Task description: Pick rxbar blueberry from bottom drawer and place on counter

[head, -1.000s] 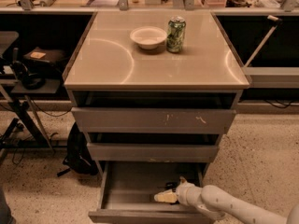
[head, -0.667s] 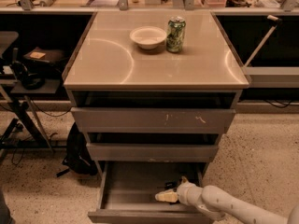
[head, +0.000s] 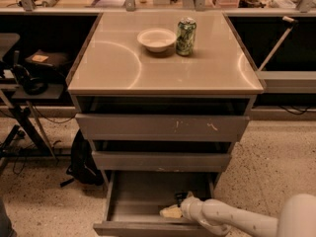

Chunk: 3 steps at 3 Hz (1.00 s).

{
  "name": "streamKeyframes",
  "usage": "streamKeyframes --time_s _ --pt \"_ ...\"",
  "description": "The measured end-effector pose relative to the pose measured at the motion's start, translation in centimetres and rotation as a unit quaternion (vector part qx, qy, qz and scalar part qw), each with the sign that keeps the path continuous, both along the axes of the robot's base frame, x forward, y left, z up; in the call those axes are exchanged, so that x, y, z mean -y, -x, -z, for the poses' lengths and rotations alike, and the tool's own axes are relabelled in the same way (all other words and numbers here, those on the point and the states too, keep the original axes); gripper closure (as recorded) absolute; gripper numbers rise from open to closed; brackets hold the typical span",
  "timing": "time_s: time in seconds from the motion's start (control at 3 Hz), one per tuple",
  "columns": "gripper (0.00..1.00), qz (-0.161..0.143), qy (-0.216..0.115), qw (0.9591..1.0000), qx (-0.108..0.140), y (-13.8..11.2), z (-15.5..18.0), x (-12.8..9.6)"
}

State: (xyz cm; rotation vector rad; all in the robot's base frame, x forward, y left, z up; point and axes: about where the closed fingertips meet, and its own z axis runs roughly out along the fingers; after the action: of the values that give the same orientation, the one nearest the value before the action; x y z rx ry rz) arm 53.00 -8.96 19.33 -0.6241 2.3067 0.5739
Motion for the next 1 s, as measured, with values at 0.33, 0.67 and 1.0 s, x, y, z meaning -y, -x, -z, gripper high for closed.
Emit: streamKeyframes --time_s 0.33,0.67,1.0 --pt "0.00 0.022 0.027 0.9986 -0.038 -1.01 5.57 -0.83" --pt "0.00 0.014 0.028 0.9988 -0.038 -1.18 5.67 -1.68" --pt "0.00 0.026 0.027 0.9986 -0.038 -1.75 5.78 -1.64"
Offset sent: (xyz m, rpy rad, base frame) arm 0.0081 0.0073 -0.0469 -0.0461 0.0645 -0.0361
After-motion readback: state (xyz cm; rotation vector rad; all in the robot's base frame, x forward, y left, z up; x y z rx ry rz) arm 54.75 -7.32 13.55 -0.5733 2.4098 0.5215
